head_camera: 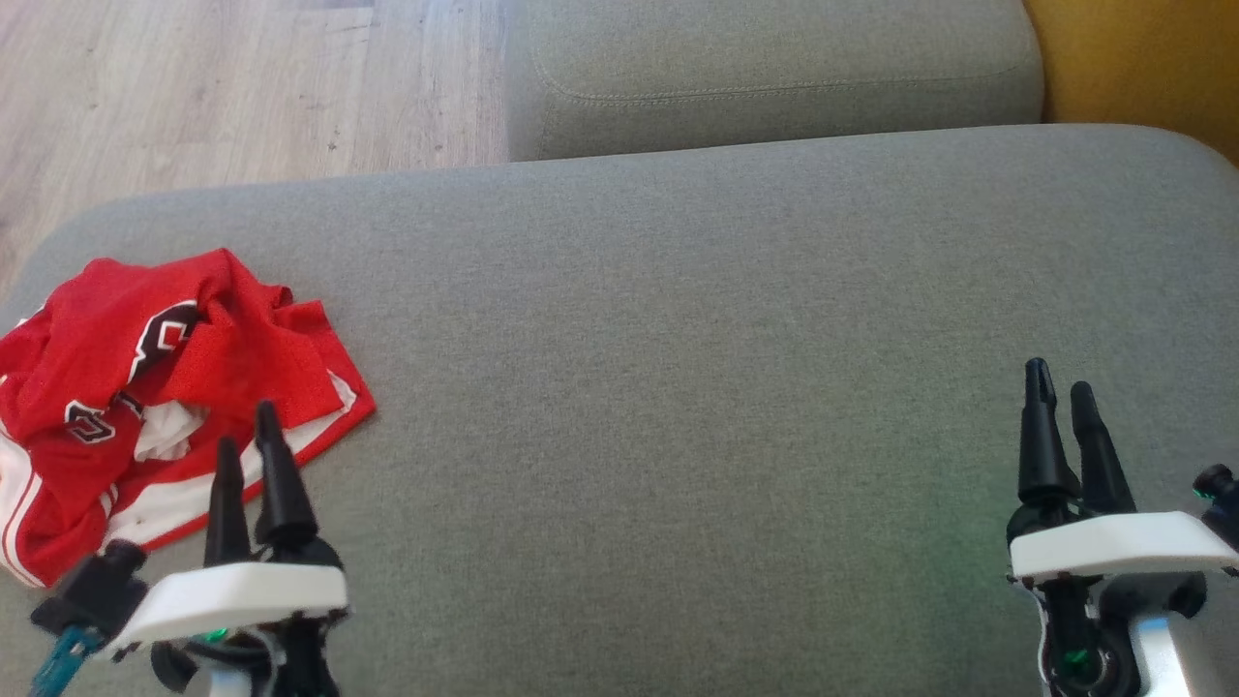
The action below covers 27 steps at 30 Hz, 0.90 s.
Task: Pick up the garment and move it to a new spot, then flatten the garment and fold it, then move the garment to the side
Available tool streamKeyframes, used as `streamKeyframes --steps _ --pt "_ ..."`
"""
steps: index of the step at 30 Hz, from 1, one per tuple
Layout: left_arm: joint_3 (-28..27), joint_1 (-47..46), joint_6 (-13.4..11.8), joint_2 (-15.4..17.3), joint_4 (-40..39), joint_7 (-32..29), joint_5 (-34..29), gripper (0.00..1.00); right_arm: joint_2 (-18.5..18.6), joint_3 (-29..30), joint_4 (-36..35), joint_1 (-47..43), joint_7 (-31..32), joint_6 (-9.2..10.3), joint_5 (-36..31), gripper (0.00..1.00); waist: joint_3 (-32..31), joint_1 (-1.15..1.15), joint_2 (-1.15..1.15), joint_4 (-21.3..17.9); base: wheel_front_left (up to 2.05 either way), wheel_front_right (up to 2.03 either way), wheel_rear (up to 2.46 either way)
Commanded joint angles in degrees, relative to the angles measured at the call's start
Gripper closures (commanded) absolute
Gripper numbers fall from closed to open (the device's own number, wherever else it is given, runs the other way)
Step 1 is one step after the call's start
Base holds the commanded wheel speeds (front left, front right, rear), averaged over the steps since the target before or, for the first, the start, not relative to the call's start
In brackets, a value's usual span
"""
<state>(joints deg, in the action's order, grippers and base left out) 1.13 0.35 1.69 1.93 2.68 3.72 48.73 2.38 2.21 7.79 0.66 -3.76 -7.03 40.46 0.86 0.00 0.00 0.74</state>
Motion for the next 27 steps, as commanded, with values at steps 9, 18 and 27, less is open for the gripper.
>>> streamKeyframes --steps 9,18,27 --pt "4.54 -2.72 -2.80 2.69 -4.22 2.17 -11.37 0.00 0.35 -2.28 -3.52 2.23 -2.16 -0.26 -10.25 0.00 0.12 0.00 0.00 0.11 0.00 0.00 0.00" --pt "9.30 -3.44 -6.62 5.39 -4.72 3.53 -17.86 0.00 0.37 -3.59 -4.41 2.14 -3.52 -0.29 -18.75 0.00 0.19 0.00 0.00 0.04 0.00 0.00 0.00" --pt "15.84 -4.48 -10.55 9.19 -3.76 5.06 -25.11 0.00 0.39 -2.98 -4.26 1.91 -5.04 -0.33 -27.74 0.00 0.24 0.00 0.00 -0.26 0.00 0.00 0.00"
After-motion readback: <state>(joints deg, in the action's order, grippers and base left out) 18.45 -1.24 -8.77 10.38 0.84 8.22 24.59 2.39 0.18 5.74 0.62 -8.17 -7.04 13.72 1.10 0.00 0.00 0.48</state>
